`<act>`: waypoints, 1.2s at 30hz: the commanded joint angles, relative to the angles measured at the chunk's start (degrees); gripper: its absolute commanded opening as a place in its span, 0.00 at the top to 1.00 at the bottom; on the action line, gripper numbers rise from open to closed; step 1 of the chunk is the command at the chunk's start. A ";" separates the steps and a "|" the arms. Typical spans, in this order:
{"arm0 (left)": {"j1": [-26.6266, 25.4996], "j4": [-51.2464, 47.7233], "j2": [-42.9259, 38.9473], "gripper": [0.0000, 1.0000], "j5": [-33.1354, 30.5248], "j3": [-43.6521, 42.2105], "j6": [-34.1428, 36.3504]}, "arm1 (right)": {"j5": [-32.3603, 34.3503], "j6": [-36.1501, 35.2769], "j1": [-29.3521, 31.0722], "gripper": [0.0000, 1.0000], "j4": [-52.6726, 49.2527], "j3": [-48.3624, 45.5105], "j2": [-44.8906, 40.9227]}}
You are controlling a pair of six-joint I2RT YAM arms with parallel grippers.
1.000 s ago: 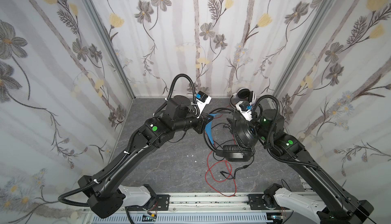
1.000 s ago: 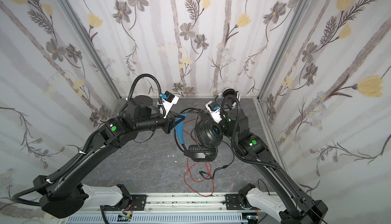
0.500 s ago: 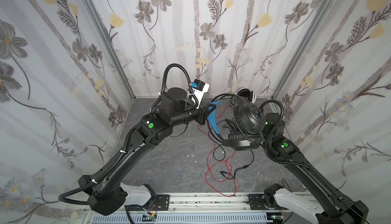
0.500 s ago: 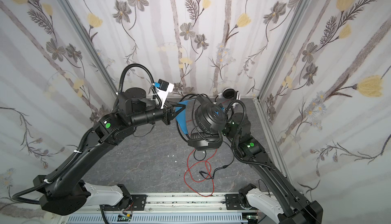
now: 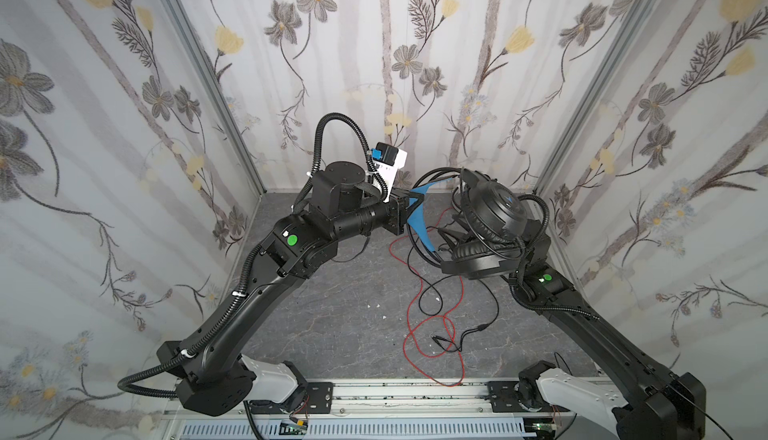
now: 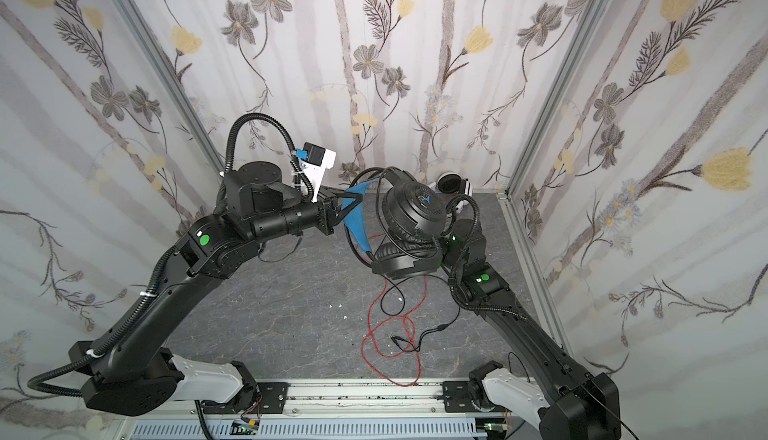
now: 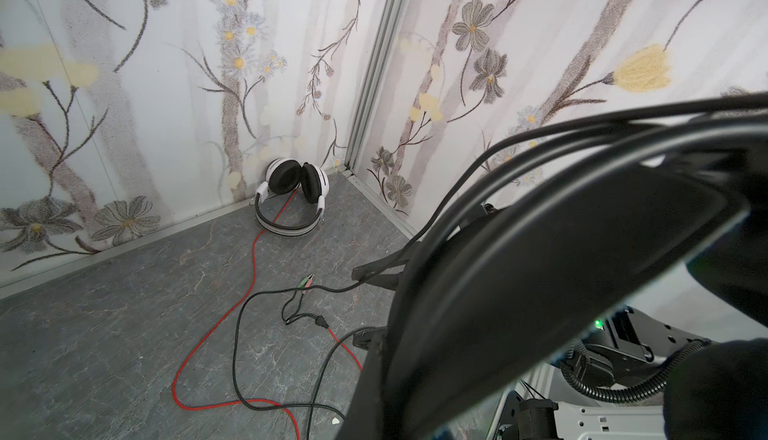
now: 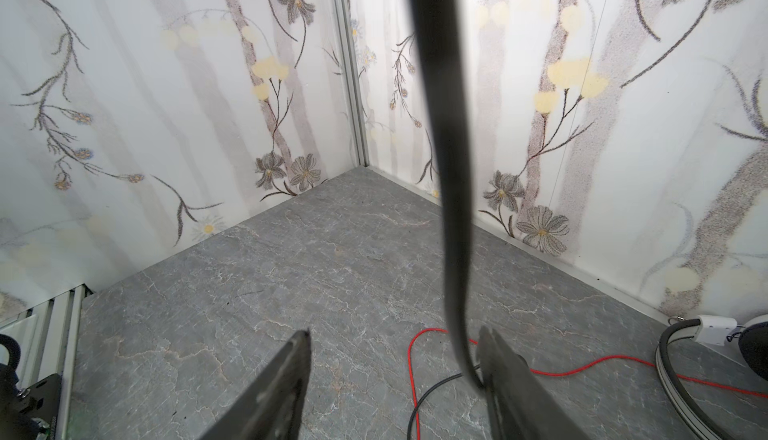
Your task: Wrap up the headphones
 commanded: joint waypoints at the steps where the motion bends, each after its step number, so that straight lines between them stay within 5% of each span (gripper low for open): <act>1: -0.07 2.38 0.40 1.00 -0.16 1.41 -2.30 | -0.39 1.23 -0.32 0.38 4.60 -0.48 0.72; 24: -0.02 2.96 0.97 1.00 0.33 2.12 -3.98 | -2.83 6.92 -3.74 0.40 14.42 5.75 12.35; 36: 0.04 4.84 1.21 1.00 -0.05 2.24 -5.25 | -7.86 8.44 -3.64 0.60 18.13 4.47 17.52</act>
